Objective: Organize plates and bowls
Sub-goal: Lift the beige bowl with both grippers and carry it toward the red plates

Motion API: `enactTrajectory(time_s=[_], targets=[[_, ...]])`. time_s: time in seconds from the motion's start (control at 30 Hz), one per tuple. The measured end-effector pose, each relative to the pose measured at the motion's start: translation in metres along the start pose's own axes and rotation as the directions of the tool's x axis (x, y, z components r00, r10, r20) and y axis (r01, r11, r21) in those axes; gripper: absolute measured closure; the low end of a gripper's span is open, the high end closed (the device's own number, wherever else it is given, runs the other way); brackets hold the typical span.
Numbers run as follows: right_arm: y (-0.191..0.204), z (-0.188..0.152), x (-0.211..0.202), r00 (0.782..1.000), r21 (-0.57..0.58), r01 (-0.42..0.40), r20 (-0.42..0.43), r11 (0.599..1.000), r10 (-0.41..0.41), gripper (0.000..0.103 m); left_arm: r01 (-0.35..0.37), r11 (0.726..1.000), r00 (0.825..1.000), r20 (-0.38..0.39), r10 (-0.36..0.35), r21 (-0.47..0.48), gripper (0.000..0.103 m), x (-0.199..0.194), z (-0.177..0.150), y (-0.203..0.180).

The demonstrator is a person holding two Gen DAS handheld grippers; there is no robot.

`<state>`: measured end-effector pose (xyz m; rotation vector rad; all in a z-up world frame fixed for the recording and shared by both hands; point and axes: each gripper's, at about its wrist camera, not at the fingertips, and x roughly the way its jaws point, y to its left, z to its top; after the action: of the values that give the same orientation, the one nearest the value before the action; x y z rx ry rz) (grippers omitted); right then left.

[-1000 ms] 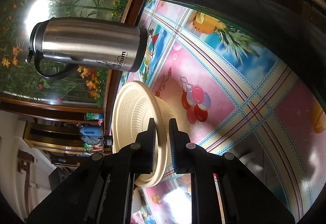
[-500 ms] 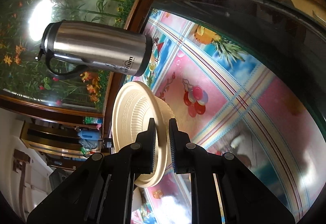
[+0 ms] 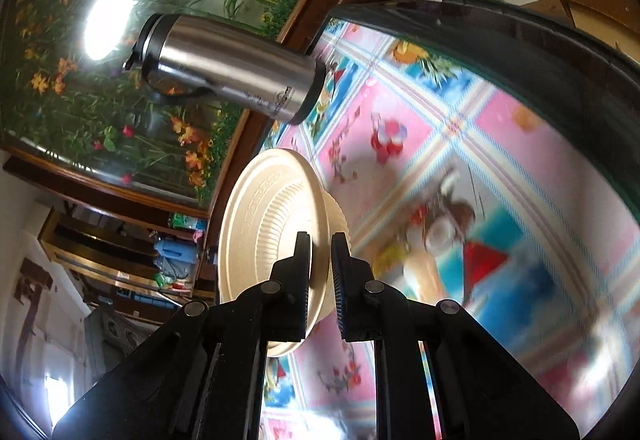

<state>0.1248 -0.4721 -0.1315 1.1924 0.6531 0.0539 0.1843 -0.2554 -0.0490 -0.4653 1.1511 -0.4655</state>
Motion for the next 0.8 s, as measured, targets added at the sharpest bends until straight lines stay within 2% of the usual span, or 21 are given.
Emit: enactTrajectory(time_s=[0.27, 0.5, 0.67, 0.8], targets=[[0.012, -0.045, -0.006, 0.999, -0.028, -0.006, -0.039, 1.0, 0.005, 0.092, -0.021, 1.0, 0.998, 0.055, 0.02, 0.019, 0.088, -0.045, -0.026, 0.027], [0.054, -0.088, -0.002, 0.995, -0.112, -0.022, -0.097, 0.993, 0.012, 0.091, -0.028, 1.0, 0.989, 0.143, 0.028, 0.004, 0.088, -0.102, -0.039, 0.065], [0.092, -0.125, 0.005, 0.99, -0.18, -0.053, -0.14, 0.982, 0.027, 0.091, -0.031, 0.999, 0.975, 0.219, 0.034, -0.018, 0.088, -0.148, -0.05, 0.094], [0.122, -0.159, 0.015, 0.982, -0.24, -0.072, -0.186, 0.968, 0.027, 0.091, -0.038, 0.998, 0.954, 0.296, 0.05, -0.045, 0.088, -0.192, -0.059, 0.124]])
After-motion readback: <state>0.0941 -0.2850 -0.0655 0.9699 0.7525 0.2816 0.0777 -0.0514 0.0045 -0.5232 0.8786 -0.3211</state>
